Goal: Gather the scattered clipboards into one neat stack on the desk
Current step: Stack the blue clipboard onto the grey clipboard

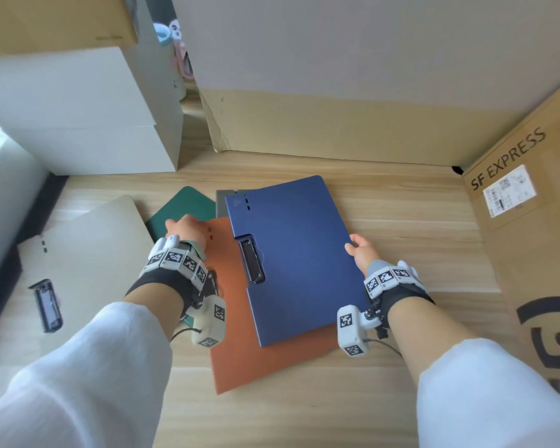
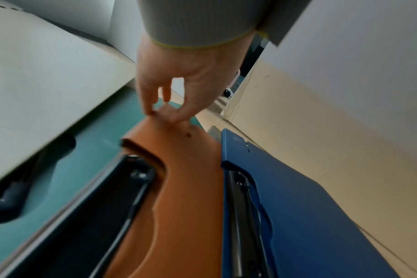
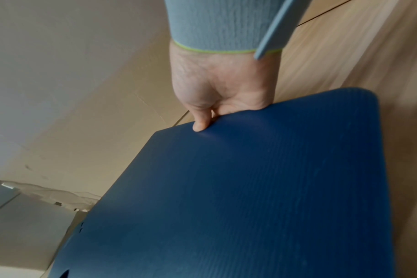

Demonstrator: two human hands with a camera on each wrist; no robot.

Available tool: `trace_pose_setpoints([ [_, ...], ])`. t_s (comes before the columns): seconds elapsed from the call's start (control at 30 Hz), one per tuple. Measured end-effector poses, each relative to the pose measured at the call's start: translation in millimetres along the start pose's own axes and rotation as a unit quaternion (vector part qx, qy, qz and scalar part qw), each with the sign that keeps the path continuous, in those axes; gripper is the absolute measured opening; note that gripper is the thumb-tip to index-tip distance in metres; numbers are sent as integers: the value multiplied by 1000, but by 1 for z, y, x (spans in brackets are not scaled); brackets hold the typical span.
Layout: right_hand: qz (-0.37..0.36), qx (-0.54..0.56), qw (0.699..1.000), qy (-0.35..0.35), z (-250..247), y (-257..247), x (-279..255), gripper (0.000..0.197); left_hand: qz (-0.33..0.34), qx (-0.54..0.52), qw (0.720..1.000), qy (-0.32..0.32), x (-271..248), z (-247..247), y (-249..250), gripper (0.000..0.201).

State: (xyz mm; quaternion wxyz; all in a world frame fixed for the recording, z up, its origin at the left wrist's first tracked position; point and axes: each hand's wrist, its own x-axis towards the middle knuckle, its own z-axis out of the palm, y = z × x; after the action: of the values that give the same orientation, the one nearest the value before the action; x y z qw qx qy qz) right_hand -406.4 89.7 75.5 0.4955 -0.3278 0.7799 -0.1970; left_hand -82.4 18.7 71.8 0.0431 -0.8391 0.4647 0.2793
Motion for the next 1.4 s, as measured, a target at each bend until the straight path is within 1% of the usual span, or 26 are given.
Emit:
trace_pose_setpoints([
  [0.03, 0, 3, 1000, 3, 0, 1, -1, 48, 16, -34, 999, -1, 1, 0, 4, 50],
  [0.1, 2, 4, 1000, 8, -1, 4, -2, 48, 38, -33, 998, -32, -2, 4, 10, 55],
  [0.2, 12, 1, 1000, 12, -3, 13, -3, 47, 33, 15, 996, -88, 20, 30, 0, 41],
  [0.27, 24, -1, 1000, 9, -5, 19, -5, 48, 23, 28, 990, -136, 29, 48, -6, 43],
  [0.3, 28, -3, 1000, 7, -5, 21, -6, 48, 19, 43, 988, -147, 15, 43, -4, 45],
  [0.37, 33, -1, 999, 6, -5, 24, -6, 48, 13, 32, 990, -136, -11, 28, 2, 43],
  [0.43, 31, 9, 999, 6, -6, 26, -7, 47, 20, 7, 992, -128, -27, 17, 11, 42],
  [0.47, 31, 15, 999, 6, -6, 26, -7, 46, 20, -11, 993, -118, -28, 15, 14, 41],
  [0.53, 33, 21, 999, 8, -6, 29, -7, 47, 30, -62, 992, -102, -30, 16, 21, 33],
  [0.57, 36, 19, 999, 8, -6, 30, -8, 47, 35, -105, 989, -102, -27, 19, 23, 32],
  [0.63, 46, 12, 999, 1, -5, 35, -9, 49, 54, -130, 984, -106, -27, 24, 28, 33],
  [0.7, 72, -4, 997, -17, -3, 41, -10, 49, 68, -106, 986, -107, -29, 30, 30, 31],
  [0.73, 85, -9, 996, -26, -2, 43, -11, 48, 72, -89, 989, -93, -32, 32, 31, 27],
  [0.8, 105, -36, 993, -32, -3, 45, -12, 46, 88, -90, 989, -72, -40, 33, 32, 20],
  [0.83, 108, -59, 992, -28, -5, 45, -10, 46, 94, -87, 989, -73, -43, 34, 33, 21],
  [0.93, 98, -95, 991, -5, -10, 40, -8, 46, 94, -77, 990, -77, -51, 36, 37, 30],
  [1.07, 95, -137, 986, -5, -7, 33, -7, 48, 117, -38, 990, -73, -57, 38, 43, 32],
  [1.3, 73, -182, 980, 21, -8, 19, -3, 44, 107, -5, 992, -68, -60, 38, 45, 39],
  [1.37, 73, -185, 980, 6, -9, 17, -3, 37, 104, -8, 992, -66, -62, 40, 44, 40],
  [1.4, 77, -176, 981, 0, -9, 16, -6, 28, 101, -14, 993, -66, -62, 41, 44, 40],
])
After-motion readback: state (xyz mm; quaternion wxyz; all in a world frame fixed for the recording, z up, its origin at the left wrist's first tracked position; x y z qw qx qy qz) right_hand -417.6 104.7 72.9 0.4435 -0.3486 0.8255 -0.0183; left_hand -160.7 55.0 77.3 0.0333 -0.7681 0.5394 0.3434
